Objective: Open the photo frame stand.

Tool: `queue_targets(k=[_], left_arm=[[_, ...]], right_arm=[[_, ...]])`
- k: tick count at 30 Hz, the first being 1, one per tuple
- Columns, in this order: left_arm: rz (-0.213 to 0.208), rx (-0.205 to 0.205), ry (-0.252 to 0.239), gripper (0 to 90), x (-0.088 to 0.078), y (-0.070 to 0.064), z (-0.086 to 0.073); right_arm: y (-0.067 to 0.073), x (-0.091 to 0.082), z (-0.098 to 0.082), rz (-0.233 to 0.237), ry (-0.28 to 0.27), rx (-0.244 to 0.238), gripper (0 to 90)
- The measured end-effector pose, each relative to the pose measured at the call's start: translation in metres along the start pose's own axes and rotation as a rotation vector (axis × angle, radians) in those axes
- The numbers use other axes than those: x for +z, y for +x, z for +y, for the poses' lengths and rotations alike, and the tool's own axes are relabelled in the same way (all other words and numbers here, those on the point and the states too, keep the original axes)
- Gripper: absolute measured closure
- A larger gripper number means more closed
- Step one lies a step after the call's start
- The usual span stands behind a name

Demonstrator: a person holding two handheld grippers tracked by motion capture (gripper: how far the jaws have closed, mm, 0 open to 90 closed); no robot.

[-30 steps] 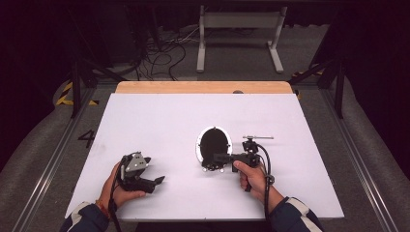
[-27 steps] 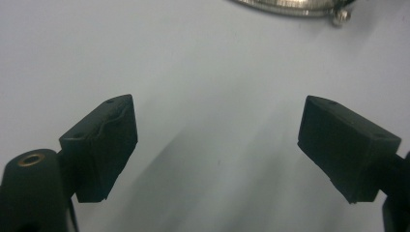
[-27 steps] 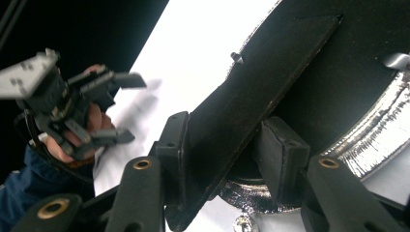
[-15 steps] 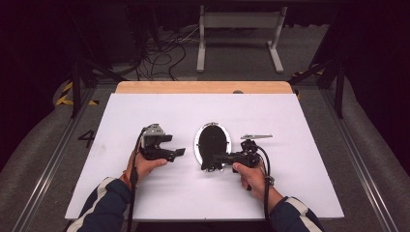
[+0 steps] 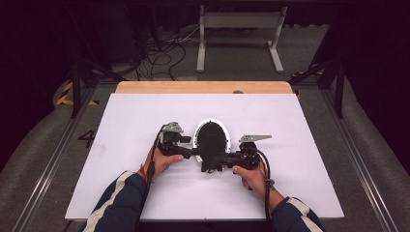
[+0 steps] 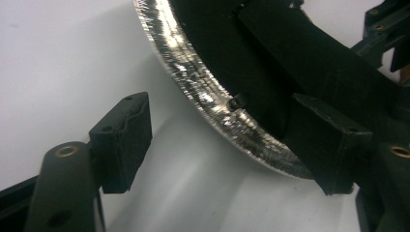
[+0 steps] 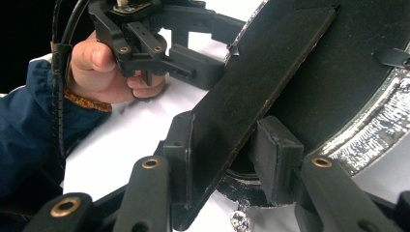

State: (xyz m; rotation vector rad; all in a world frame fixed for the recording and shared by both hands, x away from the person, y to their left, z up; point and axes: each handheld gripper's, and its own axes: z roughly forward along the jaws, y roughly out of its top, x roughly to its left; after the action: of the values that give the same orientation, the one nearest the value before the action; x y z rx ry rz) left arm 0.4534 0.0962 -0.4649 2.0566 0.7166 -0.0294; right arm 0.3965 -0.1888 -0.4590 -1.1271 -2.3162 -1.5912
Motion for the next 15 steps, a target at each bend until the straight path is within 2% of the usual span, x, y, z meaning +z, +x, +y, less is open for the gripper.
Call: queue_targets(k=[2,5,11,15], left_arm=[[-0.027,-0.009,-0.009,29.7,0.0014,-0.0001,0.0],[-0.062,0.001,-0.008,35.6,0.0014,-0.0013,0.0],[-0.068,0.002,-0.027,42.8,-0.0038,-0.0013,0.0005],[-0.069,0.024,-0.044,46.9,-0.0065,-0.0015,0.0002]], right_arm=[[0.0006,-0.0003,0.0,0.0,0.001,-0.005,62.0],[0.0001,-0.0003,0.0,0.006,-0.001,-0.008,62.0],[-0.0001,-0.0016,-0.0007,0.01,0.002,-0.012,62.0],[0.0005,-0.0028,-0.0006,0.01,0.003,-0.018,62.7]])
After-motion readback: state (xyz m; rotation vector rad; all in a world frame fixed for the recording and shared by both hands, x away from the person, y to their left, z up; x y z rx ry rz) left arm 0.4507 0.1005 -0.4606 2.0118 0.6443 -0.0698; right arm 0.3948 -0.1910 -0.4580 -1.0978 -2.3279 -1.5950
